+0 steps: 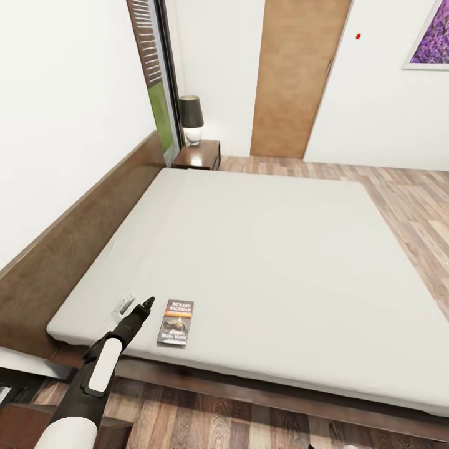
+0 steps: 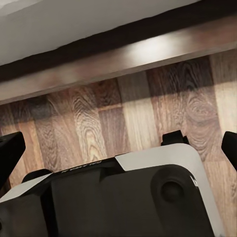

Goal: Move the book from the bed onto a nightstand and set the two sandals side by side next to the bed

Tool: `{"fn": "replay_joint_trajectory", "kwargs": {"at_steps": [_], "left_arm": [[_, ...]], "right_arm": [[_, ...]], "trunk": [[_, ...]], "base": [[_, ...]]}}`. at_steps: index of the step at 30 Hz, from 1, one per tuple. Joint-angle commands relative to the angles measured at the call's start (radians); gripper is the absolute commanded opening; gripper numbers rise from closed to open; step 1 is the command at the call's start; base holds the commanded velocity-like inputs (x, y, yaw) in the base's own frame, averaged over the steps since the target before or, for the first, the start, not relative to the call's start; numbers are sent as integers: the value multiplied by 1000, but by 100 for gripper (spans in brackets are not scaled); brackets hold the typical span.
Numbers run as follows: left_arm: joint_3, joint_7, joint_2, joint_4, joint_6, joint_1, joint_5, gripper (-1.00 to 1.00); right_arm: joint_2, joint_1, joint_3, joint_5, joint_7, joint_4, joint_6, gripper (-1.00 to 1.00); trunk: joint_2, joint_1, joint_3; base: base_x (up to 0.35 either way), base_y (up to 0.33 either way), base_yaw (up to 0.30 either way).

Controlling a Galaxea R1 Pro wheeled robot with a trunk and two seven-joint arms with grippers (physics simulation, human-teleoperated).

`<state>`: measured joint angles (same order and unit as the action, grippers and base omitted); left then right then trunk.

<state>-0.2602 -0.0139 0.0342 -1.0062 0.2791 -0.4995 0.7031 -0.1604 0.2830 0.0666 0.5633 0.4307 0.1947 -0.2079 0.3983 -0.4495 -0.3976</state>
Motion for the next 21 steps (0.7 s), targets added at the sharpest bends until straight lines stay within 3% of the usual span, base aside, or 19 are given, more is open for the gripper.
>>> {"fn": "replay_joint_trajectory", "kwargs": {"at_steps": [1, 21], "left_arm": [[-3, -1, 1, -2, 8, -1, 10, 100], [-2, -1, 1, -2, 10, -1, 12, 100]], "right_arm": [[-1, 1, 7, 9, 3, -1, -4, 100], [-1, 1, 7, 9, 3, -1, -4, 100]], "trunk": [[2, 0, -3], [2, 0, -34]], "base": [[0, 0, 0], [0, 0, 0]]}}
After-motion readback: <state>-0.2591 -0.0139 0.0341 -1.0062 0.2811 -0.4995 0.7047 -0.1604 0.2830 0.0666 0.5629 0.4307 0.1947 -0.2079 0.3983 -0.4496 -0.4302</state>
